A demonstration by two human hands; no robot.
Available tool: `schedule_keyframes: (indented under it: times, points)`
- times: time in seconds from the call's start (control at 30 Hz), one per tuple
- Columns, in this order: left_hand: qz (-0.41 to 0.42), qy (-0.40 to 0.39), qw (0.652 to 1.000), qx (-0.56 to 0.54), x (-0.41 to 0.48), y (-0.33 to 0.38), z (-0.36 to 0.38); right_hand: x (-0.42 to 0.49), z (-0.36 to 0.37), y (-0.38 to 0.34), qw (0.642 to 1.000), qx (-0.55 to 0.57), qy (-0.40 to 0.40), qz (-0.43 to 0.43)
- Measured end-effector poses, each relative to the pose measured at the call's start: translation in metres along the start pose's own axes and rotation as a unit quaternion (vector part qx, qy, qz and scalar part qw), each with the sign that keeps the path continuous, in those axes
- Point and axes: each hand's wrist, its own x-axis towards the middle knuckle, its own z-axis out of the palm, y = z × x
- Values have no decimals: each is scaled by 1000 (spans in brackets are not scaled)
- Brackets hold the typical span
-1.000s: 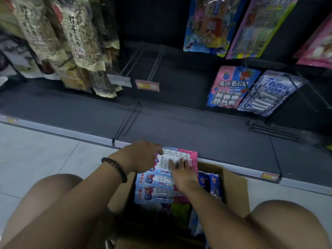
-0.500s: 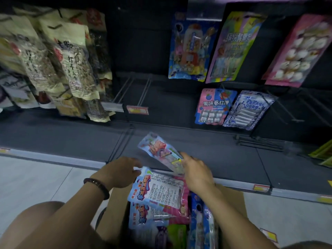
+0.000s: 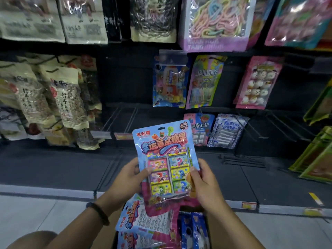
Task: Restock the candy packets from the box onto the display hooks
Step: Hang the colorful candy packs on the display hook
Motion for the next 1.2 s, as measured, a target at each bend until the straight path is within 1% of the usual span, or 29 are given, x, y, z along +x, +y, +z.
schedule_keyframes:
  times: [0.07, 0.13, 0.2, 0.27, 0.43, 0.5, 0.57, 0.6, 0.63, 0.77, 0.83, 0.97, 1.1, 1.2]
  points:
    - [17, 3, 1000, 0, 0, 13, 9, -5, -5, -7, 999, 19, 30, -7]
    - [38, -1, 999, 4, 2, 27, 20, -8, -13, -18, 998, 45, 40, -21]
    - [59, -8, 998, 20, 8, 45, 32, -8, -22, -29, 997, 13, 37, -60]
    - [86, -9, 996, 28, 16, 65, 42, -9, -33, -41, 994, -16, 58, -93]
    - [191, -14, 981, 25, 42, 127, 68, 10, -76, -80, 985, -7, 100, -143]
    - [255, -24, 962, 90, 54, 159, 80, 21, -97, -108, 976, -36, 123, -175]
    - [320, -14, 925, 206, 67, 193, 92, 31, -118, -139, 964, -79, 152, -204]
    - [347, -5, 905, 245, 74, 209, 98, 36, -130, -154, 956, -106, 166, -216]
    - [365, -3, 894, 260, 83, 225, 103, 41, -142, -168, 948, -134, 180, -226]
    - [396, -24, 873, 283, 116, 288, 131, 66, -184, -226, 920, -192, 222, -259]
    - [409, -21, 864, 293, 130, 317, 147, 78, -204, -250, 909, -205, 239, -273]
    - [439, 40, 814, 379, 159, 367, 176, 101, -237, -288, 899, -186, 256, -301]
    - [430, 79, 800, 411, 174, 416, 192, 124, -257, -331, 892, -182, 258, -323]
    - [421, 73, 789, 442, 175, 448, 192, 139, -268, -353, 888, -174, 263, -333]
